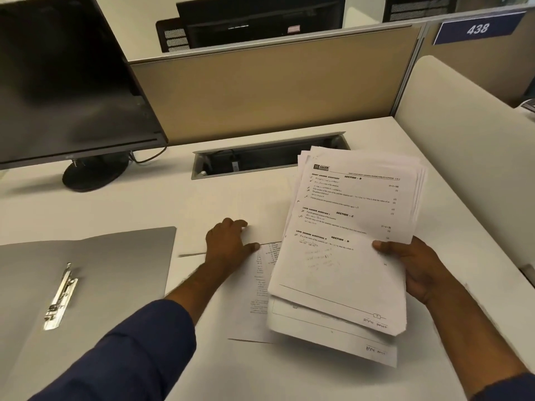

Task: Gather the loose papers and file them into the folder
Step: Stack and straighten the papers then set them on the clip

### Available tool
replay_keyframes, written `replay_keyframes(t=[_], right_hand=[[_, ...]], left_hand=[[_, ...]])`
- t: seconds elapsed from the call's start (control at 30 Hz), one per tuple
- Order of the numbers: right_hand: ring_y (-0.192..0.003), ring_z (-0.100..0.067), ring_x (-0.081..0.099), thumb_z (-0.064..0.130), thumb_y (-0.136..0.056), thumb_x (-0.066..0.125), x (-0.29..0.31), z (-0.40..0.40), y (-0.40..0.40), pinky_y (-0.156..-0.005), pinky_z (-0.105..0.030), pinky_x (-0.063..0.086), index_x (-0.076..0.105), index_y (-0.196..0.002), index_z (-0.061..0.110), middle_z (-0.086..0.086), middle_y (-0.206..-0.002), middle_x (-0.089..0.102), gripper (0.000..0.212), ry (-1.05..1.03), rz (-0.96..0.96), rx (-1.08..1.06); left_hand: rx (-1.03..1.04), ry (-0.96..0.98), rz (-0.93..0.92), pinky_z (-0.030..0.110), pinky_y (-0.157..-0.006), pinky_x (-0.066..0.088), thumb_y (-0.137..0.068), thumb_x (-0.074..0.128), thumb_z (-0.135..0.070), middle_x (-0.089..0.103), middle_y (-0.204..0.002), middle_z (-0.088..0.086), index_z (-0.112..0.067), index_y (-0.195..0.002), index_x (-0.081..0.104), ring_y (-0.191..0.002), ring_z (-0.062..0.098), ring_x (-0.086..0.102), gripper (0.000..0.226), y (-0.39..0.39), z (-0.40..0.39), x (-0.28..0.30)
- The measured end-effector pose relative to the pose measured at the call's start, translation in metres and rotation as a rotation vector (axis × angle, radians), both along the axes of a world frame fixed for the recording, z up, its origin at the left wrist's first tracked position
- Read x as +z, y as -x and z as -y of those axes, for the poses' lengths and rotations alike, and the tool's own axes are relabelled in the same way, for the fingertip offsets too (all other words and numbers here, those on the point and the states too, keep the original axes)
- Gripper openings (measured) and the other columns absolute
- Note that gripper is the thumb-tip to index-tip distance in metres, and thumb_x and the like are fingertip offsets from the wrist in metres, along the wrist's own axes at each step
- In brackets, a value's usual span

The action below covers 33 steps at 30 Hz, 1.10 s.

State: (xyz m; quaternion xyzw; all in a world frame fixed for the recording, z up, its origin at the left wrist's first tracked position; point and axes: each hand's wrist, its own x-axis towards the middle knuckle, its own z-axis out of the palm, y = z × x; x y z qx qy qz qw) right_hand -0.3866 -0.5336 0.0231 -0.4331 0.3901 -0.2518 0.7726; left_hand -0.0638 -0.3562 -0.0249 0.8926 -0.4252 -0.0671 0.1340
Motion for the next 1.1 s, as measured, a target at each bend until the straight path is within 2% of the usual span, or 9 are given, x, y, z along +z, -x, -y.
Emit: replay_keyframes(t=[0.2, 0.27, 0.37, 0.53, 0.63, 0.7, 0.77, 0.97, 1.1], right_hand=[[-0.085, -0.027, 0.075, 0.002, -0.066, 0.072, 0.004, -0.008, 0.001, -0.064, -0.035, 0.06, 0.073, -0.103, 0.014, -0.01, -0.105, 0.076, 0.039, -0.01, 0.003, -0.02], [-0.091, -0.031, 0.073, 0.0, -0.07, 0.07, 0.007, -0.01, 0.003, -0.072, -0.041, 0.06, 0.069, -0.111, 0.011, -0.011, -0.109, 0.075, 0.042, -0.01, -0.008, -0.031], [-0.1, -0.035, 0.069, -0.003, -0.076, 0.066, 0.01, -0.009, 0.006, -0.089, -0.049, 0.054, 0.067, -0.116, 0.01, -0.013, -0.115, 0.072, 0.041, -0.021, -0.015, -0.069], [-0.109, -0.039, 0.065, -0.003, -0.08, 0.064, 0.013, -0.004, 0.013, -0.097, -0.054, 0.048, 0.063, -0.124, 0.007, -0.014, -0.121, 0.069, 0.045, -0.041, 0.0, -0.141], [-0.109, -0.037, 0.066, -0.002, -0.078, 0.064, 0.012, -0.004, 0.012, -0.09, -0.048, 0.052, 0.063, -0.125, 0.008, -0.013, -0.121, 0.069, 0.048, -0.057, 0.016, -0.176], [-0.11, -0.037, 0.065, -0.001, -0.077, 0.064, 0.01, -0.005, 0.011, -0.092, -0.049, 0.051, 0.063, -0.125, 0.008, -0.012, -0.122, 0.069, 0.049, -0.066, 0.024, -0.185], [-0.111, -0.038, 0.064, -0.001, -0.077, 0.064, 0.01, -0.006, 0.009, -0.093, -0.05, 0.05, 0.063, -0.126, 0.008, -0.013, -0.123, 0.068, 0.049, -0.069, 0.02, -0.189], [-0.111, -0.039, 0.063, 0.0, -0.074, 0.065, 0.01, -0.007, 0.007, -0.096, -0.051, 0.049, 0.062, -0.126, 0.007, -0.014, -0.124, 0.068, 0.053, -0.074, -0.006, -0.146], [-0.113, -0.042, 0.062, -0.003, -0.082, 0.062, 0.004, -0.005, 0.009, -0.1, -0.057, 0.045, 0.061, -0.127, 0.007, -0.016, -0.124, 0.067, 0.046, -0.068, -0.056, -0.123]], left_hand=[[-0.105, -0.065, 0.251, 0.033, -0.074, 0.038, -0.097, 0.049, -0.023, 0.056, -0.113, 0.01, -0.013, -0.122, 0.056, -0.093, 0.027, 0.05, 0.027, 0.01, -0.009, 0.0], [-0.126, -0.059, 0.291, 0.032, -0.07, 0.036, -0.092, 0.045, -0.005, 0.058, -0.109, 0.011, -0.011, -0.116, 0.059, -0.089, 0.027, 0.051, 0.029, 0.007, -0.013, 0.001], [-0.054, 0.016, 0.203, 0.03, -0.067, 0.038, -0.091, 0.045, -0.003, 0.064, -0.1, 0.009, -0.012, -0.104, 0.064, -0.087, 0.027, 0.059, 0.024, 0.004, -0.013, 0.01], [0.197, 0.446, -0.135, 0.027, -0.07, 0.044, -0.098, 0.05, -0.017, 0.071, -0.1, 0.011, -0.006, -0.106, 0.067, -0.085, 0.029, 0.064, 0.021, -0.01, 0.0, 0.067], [0.322, 0.702, -0.732, 0.024, -0.062, 0.055, -0.098, 0.055, -0.021, 0.076, -0.099, 0.0, -0.014, -0.108, 0.07, -0.088, 0.024, 0.073, 0.019, -0.025, -0.003, 0.101], [0.312, 0.766, -1.132, 0.035, -0.075, 0.06, -0.1, 0.052, -0.019, 0.076, -0.109, 0.004, -0.014, -0.113, 0.068, -0.097, 0.024, 0.073, 0.021, -0.029, -0.009, 0.109], [0.28, 0.759, -1.268, 0.043, -0.091, 0.055, -0.102, 0.048, -0.016, 0.072, -0.12, 0.009, -0.01, -0.121, 0.064, -0.108, 0.028, 0.069, 0.026, -0.031, -0.016, 0.101], [0.378, 0.606, -1.282, 0.048, -0.097, 0.052, -0.101, 0.05, -0.012, 0.07, -0.121, 0.015, -0.005, -0.123, 0.063, -0.111, 0.035, 0.066, 0.027, -0.022, -0.036, 0.052], [0.468, 0.315, -0.9, 0.022, -0.055, 0.053, -0.094, 0.061, -0.008, 0.073, -0.107, 0.014, -0.002, -0.111, 0.069, -0.074, 0.018, 0.068, 0.019, -0.004, -0.044, 0.032]])
